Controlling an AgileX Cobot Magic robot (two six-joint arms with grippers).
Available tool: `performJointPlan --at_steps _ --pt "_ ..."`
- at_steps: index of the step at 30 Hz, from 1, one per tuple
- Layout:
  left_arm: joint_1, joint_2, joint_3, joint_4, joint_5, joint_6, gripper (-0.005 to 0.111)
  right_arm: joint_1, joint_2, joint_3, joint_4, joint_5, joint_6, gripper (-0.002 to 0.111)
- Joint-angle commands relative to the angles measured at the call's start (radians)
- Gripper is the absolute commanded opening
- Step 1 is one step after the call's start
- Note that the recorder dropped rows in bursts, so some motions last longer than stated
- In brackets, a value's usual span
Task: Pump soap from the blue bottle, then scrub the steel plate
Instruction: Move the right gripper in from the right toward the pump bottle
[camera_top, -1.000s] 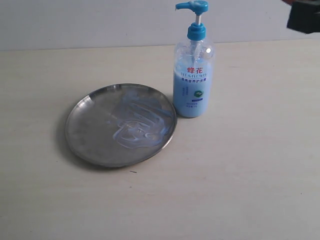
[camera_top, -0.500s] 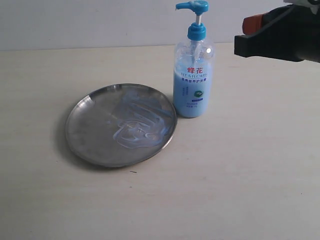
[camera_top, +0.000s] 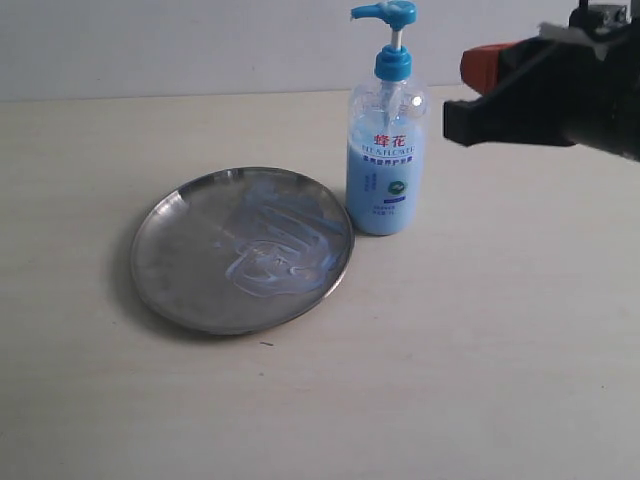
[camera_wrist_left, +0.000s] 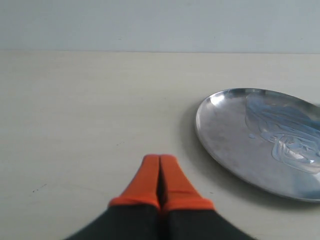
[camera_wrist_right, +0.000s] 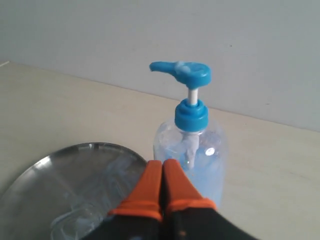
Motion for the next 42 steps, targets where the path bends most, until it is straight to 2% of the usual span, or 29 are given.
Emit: performJointPlan --at_steps 1,11,18,25,30,35,42 --pt "0.001 -0.006 0.003 0.0 -0.014 0.005 0.0 0.031 0.01 0.08 -0.004 -0.131 -0.036 0.0" --pt "0.001 -0.006 0.003 0.0 -0.014 0.005 0.0 0.031 0.183 0.119 0.017 -0.147 0.006 0.0" --pt "0.001 -0.006 0.003 0.0 -0.014 0.005 0.0 0.037 0.241 0.183 -0.002 -0.288 0.103 0.0" --pt "0.001 -0.006 0.003 0.0 -0.014 0.005 0.0 0.037 0.302 0.231 -0.112 -0.39 0.226 0.0" --pt "0.001 -0.006 0.003 0.0 -0.014 0.005 0.0 0.037 0.382 0.235 -0.128 -0.465 0.234 0.0" --pt "0.001 -0.006 0.003 0.0 -0.014 0.005 0.0 0.037 0.46 0.235 -0.239 -0.505 0.311 0.0" --pt "0.001 -0.006 0.003 0.0 -0.014 0.005 0.0 0.037 0.538 0.235 -0.238 -0.628 0.311 0.0"
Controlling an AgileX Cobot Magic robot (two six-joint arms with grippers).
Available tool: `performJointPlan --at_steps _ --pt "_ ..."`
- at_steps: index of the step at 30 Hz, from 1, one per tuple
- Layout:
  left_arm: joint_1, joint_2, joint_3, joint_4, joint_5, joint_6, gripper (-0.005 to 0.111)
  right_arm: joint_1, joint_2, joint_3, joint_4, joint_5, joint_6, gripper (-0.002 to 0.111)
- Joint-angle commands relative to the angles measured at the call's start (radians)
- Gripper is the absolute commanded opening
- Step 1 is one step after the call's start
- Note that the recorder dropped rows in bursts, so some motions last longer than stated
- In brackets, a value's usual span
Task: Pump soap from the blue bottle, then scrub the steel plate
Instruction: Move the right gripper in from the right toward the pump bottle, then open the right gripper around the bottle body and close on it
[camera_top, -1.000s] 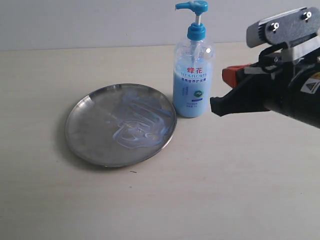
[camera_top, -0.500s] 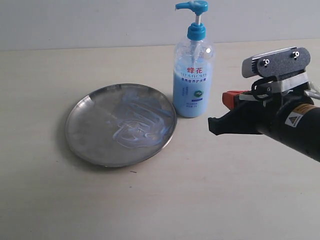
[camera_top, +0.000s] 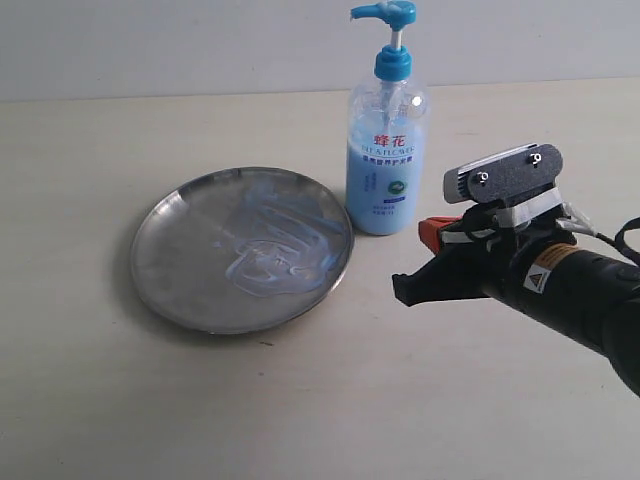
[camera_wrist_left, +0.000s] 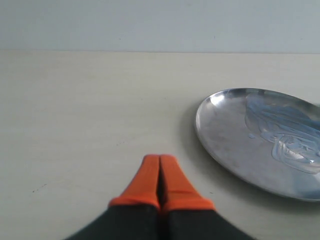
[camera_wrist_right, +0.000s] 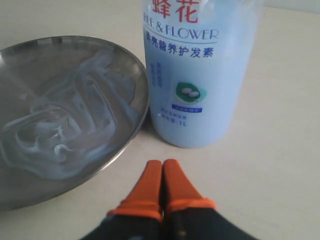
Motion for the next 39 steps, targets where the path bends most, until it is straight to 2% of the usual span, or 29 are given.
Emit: performJointPlan --at_steps 1,18,21,24,28,34,39 --pt "0.001 -0.006 0.003 0.0 -0.014 0.005 0.0 0.001 0.021 0.003 -0.01 -0.086 0.004 0.0" --pt "0.001 -0.006 0.003 0.0 -0.014 0.005 0.0 0.001 -0.062 0.003 -0.001 -0.06 0.011 0.0" --pt "0.001 -0.006 0.003 0.0 -0.014 0.005 0.0 0.001 -0.092 0.003 0.004 -0.08 -0.078 0.0" --pt "0.001 -0.006 0.003 0.0 -0.014 0.005 0.0 0.001 -0.103 0.003 0.144 -0.155 -0.25 0.0" --pt "0.001 -0.006 0.003 0.0 -0.014 0.005 0.0 0.001 -0.085 -0.006 0.299 -0.25 -0.259 0.0" --pt "0.001 -0.006 0.003 0.0 -0.014 0.005 0.0 0.001 0.015 -0.148 0.169 -0.178 -0.307 0.0" --pt "0.001 -0.006 0.003 0.0 -0.014 0.005 0.0 0.001 0.152 -0.322 0.215 -0.114 -0.426 0.0"
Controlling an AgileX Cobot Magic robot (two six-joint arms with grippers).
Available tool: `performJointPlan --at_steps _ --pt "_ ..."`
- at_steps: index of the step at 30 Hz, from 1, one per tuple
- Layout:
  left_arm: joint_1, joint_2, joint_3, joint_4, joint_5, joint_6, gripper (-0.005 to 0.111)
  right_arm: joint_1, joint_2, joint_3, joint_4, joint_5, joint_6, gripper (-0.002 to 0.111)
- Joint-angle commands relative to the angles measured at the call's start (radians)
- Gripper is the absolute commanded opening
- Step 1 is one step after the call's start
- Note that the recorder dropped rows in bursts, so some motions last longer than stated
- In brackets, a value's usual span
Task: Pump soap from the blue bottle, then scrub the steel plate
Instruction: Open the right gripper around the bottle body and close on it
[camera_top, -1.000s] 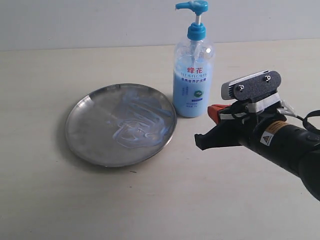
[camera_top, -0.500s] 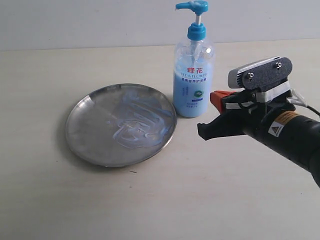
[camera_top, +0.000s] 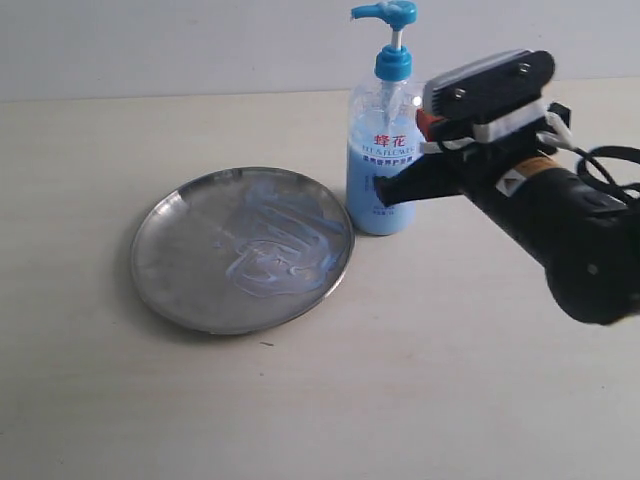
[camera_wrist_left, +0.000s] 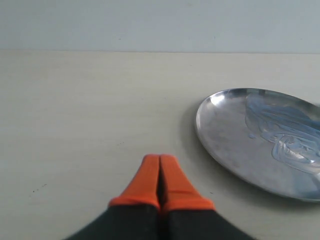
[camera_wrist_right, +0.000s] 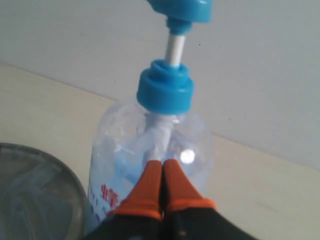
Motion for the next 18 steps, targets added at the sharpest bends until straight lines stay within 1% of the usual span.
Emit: performJointPlan --at_steps 1,5,9,14,16,18 --pt "0.001 -0.006 0.003 0.0 -0.014 0.005 0.0 0.001 0.114 -0.143 0.035 0.111 -0.093 0.0" --pt "0.001 -0.006 0.003 0.0 -0.014 0.005 0.0 0.001 0.132 -0.155 0.118 0.211 -0.073 0.0" --pt "0.001 -0.006 0.003 0.0 -0.014 0.005 0.0 0.001 0.109 -0.122 0.253 0.22 -0.066 0.0" --pt "0.001 -0.006 0.003 0.0 -0.014 0.005 0.0 0.001 0.085 -0.12 0.24 0.26 -0.073 0.0" --pt "0.001 -0.006 0.003 0.0 -0.014 0.005 0.0 0.001 0.085 -0.12 0.216 0.29 -0.073 0.005" --pt "0.001 -0.006 0.003 0.0 -0.014 0.005 0.0 0.001 0.085 -0.12 0.18 0.307 -0.063 0.024"
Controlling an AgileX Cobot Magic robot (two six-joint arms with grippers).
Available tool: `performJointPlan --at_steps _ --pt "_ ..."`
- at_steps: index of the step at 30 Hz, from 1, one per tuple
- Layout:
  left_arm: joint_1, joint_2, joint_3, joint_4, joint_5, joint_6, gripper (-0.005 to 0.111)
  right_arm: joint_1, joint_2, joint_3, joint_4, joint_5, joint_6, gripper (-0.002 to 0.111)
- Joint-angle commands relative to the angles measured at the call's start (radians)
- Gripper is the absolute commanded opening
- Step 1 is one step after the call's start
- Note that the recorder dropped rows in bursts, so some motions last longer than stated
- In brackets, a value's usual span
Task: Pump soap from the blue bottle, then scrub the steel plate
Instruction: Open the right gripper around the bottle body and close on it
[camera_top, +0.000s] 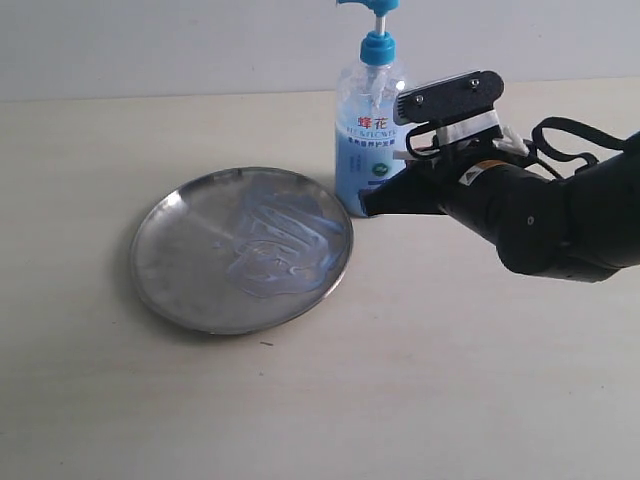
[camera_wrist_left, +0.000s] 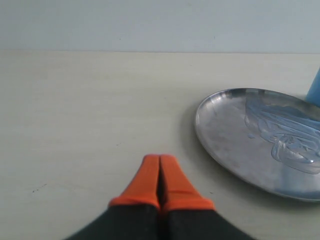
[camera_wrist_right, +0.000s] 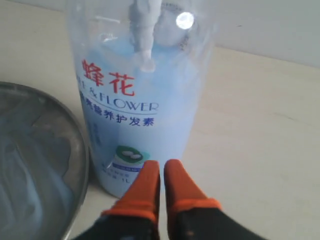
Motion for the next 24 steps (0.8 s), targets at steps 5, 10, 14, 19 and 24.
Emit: performJointPlan --at_steps 5,10,14,19,24 --pt "0.001 -0.006 0.003 0.0 -0.014 0.005 0.0 0.001 -0.011 -0.015 -0.05 0.012 0.218 0.076" --pt "0.001 -0.006 0.003 0.0 -0.014 0.005 0.0 0.001 -0.011 -0.016 -0.039 -0.007 0.216 0.093" --pt "0.001 -0.006 0.003 0.0 -0.014 0.005 0.0 0.001 -0.011 -0.016 -0.018 -0.007 0.216 0.093" --pt "0.001 -0.006 0.003 0.0 -0.014 0.005 0.0 0.001 -0.011 -0.016 -0.021 -0.007 0.216 0.093" --pt "0.001 -0.006 0.003 0.0 -0.014 0.005 0.0 0.001 -0.011 -0.016 -0.023 -0.007 0.216 0.093"
